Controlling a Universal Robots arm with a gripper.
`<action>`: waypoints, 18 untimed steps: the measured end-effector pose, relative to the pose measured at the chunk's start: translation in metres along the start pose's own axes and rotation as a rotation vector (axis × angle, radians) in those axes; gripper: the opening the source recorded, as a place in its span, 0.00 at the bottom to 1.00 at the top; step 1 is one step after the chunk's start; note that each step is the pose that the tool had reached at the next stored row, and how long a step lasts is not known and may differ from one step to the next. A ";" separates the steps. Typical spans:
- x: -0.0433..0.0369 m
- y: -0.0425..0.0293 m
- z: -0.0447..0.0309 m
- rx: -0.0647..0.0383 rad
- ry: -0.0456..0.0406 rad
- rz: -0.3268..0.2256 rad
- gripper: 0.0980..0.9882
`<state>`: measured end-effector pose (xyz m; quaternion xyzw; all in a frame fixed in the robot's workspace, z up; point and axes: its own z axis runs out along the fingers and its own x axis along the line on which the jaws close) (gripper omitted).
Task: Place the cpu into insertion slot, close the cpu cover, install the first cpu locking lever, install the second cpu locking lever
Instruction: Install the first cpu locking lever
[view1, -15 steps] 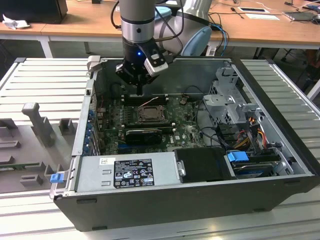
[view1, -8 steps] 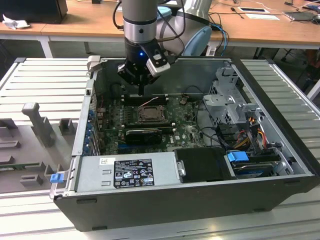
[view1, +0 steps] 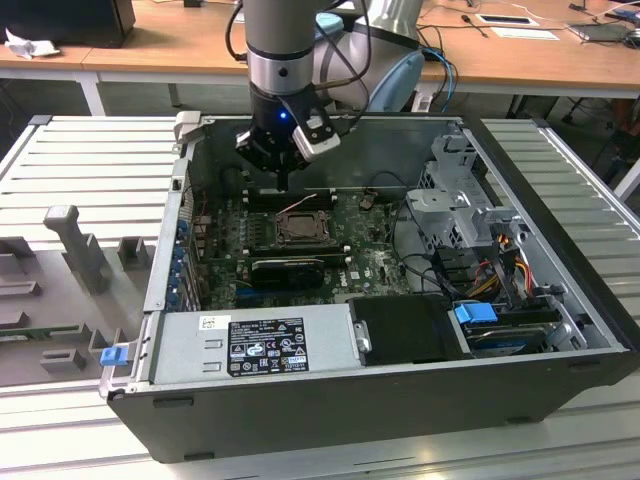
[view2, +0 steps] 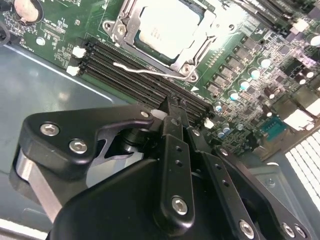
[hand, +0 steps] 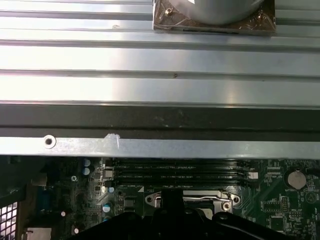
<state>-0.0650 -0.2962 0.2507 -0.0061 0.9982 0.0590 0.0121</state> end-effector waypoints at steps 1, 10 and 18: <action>-0.0002 -0.0005 0.0015 -0.001 0.0001 0.000 0.01; -0.0029 -0.0013 0.0063 -0.002 0.0001 0.000 0.01; -0.0031 -0.0016 0.0088 -0.002 0.0002 0.000 0.01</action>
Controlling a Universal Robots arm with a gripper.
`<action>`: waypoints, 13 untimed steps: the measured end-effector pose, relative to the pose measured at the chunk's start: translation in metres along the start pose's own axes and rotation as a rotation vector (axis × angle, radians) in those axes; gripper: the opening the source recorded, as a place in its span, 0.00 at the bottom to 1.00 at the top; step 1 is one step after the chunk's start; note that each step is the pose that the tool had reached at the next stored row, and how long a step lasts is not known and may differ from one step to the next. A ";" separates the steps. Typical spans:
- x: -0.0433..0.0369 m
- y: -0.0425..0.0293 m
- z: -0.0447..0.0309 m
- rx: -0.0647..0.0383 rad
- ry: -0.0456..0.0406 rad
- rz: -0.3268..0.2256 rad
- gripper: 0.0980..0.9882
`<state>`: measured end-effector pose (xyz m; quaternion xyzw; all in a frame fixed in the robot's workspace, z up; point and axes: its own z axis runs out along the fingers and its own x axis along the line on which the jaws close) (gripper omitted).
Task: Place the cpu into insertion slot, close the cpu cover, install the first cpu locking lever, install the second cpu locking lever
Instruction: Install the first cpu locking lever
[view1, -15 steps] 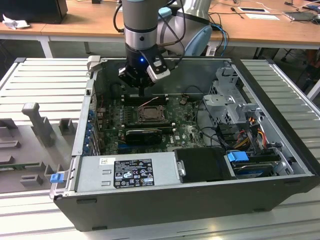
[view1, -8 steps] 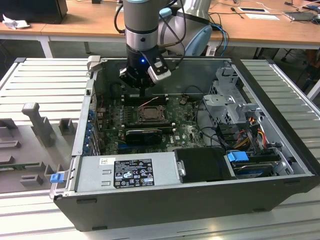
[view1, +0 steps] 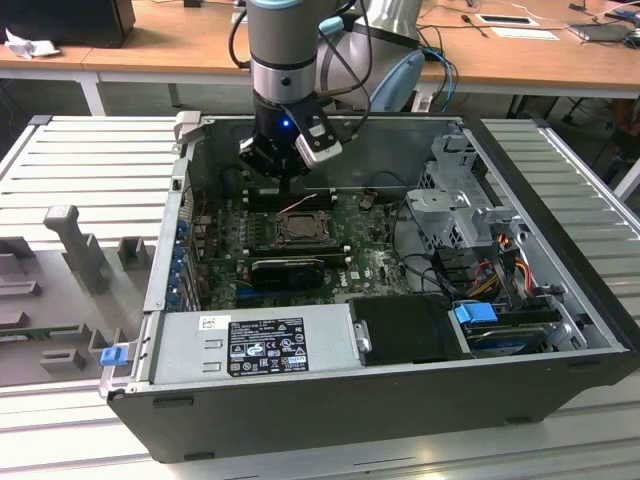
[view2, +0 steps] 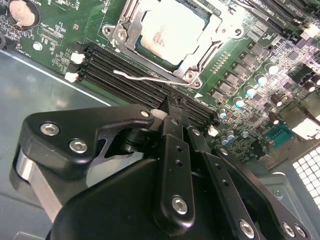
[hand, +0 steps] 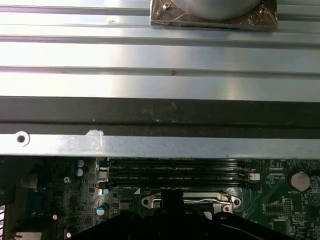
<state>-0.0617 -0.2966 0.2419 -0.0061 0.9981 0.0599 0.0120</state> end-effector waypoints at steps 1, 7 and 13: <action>-0.0001 0.0000 0.0002 0.000 0.0000 0.000 0.01; -0.0068 -0.0004 0.0030 0.000 0.0012 -0.010 0.01; -0.0132 -0.0010 0.0105 -0.001 0.0054 -0.046 0.01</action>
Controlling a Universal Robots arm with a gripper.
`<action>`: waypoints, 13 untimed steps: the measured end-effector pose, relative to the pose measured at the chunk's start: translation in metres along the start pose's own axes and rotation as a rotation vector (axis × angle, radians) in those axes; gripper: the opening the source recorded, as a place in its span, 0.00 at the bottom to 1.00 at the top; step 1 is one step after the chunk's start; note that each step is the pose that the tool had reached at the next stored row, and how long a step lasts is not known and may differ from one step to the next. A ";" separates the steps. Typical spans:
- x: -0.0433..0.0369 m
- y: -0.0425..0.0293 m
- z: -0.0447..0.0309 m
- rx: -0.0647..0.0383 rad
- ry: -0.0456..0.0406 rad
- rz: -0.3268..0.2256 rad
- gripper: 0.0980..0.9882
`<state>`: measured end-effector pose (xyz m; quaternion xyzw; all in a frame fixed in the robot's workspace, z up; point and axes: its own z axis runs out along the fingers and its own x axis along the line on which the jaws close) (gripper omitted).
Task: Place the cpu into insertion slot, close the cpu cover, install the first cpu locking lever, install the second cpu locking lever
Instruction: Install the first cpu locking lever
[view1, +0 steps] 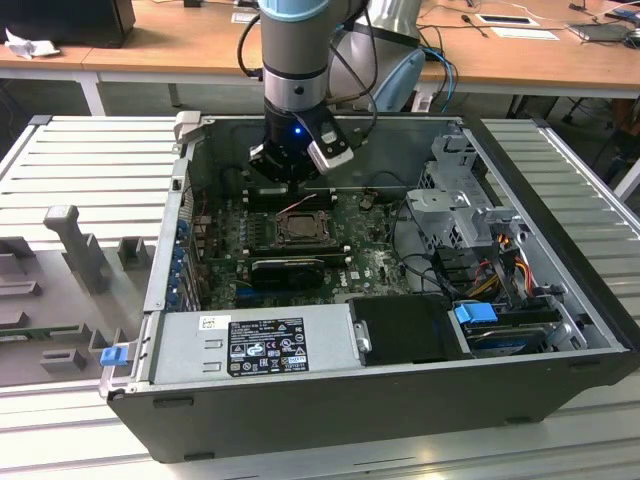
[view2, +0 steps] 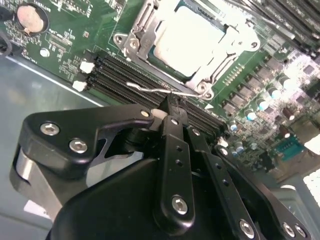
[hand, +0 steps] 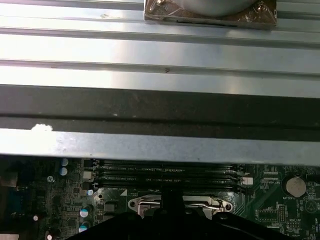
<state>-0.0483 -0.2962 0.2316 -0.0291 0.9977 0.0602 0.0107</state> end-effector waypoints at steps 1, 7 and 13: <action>-0.0009 0.0000 0.0003 0.000 0.0008 -0.007 0.01; -0.0087 0.0041 0.0024 0.000 0.0009 -0.008 0.01; -0.0153 0.0052 0.0054 0.000 0.0009 -0.007 0.01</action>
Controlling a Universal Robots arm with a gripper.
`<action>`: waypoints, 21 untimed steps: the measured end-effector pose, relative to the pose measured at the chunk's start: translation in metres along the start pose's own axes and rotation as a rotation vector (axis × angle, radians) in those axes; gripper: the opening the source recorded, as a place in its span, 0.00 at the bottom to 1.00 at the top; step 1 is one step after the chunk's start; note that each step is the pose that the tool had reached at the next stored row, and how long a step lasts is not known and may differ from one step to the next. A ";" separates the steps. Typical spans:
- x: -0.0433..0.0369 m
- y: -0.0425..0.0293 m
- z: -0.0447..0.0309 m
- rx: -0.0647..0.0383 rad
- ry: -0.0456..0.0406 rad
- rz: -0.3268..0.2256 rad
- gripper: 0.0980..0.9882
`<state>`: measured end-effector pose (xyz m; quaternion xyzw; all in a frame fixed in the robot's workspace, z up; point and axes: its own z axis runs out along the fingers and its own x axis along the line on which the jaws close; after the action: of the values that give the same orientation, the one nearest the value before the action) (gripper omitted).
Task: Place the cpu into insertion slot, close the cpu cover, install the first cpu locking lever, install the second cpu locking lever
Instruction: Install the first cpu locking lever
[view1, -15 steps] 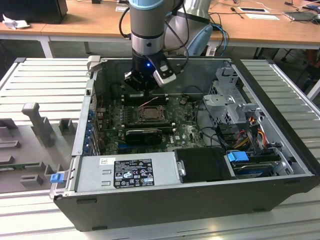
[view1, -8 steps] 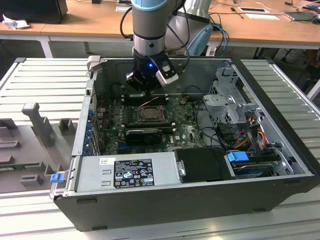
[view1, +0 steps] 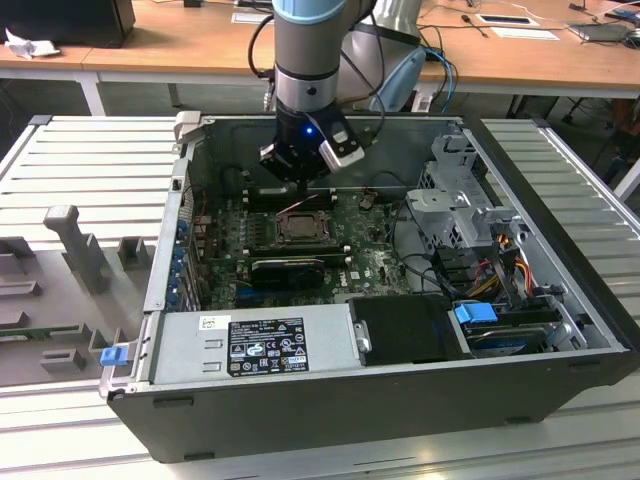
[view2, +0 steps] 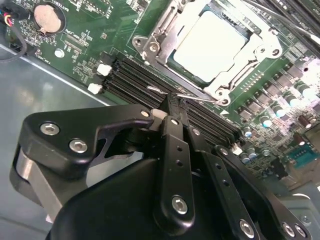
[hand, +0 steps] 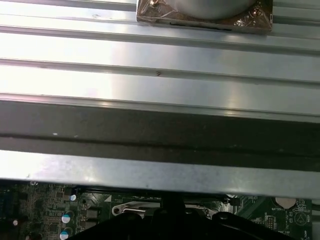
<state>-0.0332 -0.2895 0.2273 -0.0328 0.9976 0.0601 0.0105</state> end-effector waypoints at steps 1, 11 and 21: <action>-0.0012 -0.0001 0.0007 0.000 0.0000 0.000 0.01; -0.0080 -0.0023 0.0085 0.000 -0.0002 0.000 0.01; -0.0126 -0.0035 0.0152 0.000 -0.0002 0.001 0.01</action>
<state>-0.0201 -0.2904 0.2122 -0.0325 0.9976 0.0601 0.0106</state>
